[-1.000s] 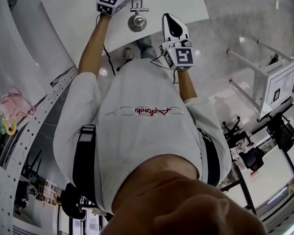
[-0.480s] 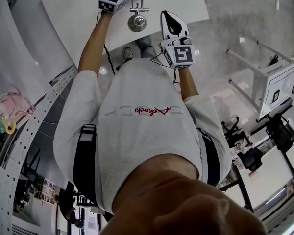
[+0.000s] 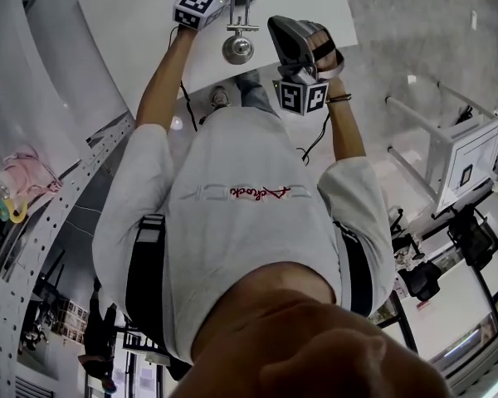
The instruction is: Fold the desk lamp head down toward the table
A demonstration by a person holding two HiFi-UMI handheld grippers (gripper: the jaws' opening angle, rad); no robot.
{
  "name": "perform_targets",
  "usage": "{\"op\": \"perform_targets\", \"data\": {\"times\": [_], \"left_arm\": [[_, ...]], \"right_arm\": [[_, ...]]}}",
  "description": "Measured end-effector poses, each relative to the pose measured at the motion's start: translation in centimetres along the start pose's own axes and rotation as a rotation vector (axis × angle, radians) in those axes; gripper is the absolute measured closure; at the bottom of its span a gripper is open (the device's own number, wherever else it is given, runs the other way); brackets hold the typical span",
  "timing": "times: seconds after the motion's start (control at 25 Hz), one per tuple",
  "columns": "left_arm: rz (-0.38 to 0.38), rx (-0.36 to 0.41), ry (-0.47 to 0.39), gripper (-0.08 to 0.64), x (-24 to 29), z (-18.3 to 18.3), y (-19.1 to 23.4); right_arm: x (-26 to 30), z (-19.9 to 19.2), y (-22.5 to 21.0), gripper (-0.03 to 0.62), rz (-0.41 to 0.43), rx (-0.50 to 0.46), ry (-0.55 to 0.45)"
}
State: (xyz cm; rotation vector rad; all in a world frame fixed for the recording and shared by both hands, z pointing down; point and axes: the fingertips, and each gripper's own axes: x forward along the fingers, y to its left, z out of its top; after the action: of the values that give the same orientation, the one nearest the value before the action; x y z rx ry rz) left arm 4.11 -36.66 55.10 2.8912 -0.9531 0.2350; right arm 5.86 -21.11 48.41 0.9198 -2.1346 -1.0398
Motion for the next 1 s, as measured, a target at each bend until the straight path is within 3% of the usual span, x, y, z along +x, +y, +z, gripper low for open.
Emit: {"op": "perform_targets", "data": {"times": [0.12, 0.24, 0.52, 0.6, 0.8, 1.0], "left_arm": [[0.001, 0.000, 0.002, 0.411, 0.0, 0.1, 0.1], [-0.001, -0.001, 0.000, 0.411, 0.0, 0.2, 0.1], [0.004, -0.005, 0.013, 0.411, 0.0, -0.1, 0.0], [0.003, -0.004, 0.014, 0.411, 0.0, 0.0, 0.0], [0.001, -0.006, 0.013, 0.411, 0.0, -0.1, 0.0], [0.000, -0.008, 0.013, 0.411, 0.1, 0.1, 0.0]], "right_arm": [[0.6, 0.4, 0.7, 0.580, 0.029, -0.218, -0.073], [1.1, 0.2, 1.0, 0.580, 0.057, -0.292, -0.110], [2.2, 0.5, 0.2, 0.580, 0.050, -0.304, -0.167], [2.6, 0.5, 0.4, 0.483, 0.070, -0.292, -0.171], [3.8, 0.6, 0.6, 0.349, 0.097, -0.301, -0.178], [4.7, 1.3, 0.9, 0.342, 0.119, -0.344, -0.214]]}}
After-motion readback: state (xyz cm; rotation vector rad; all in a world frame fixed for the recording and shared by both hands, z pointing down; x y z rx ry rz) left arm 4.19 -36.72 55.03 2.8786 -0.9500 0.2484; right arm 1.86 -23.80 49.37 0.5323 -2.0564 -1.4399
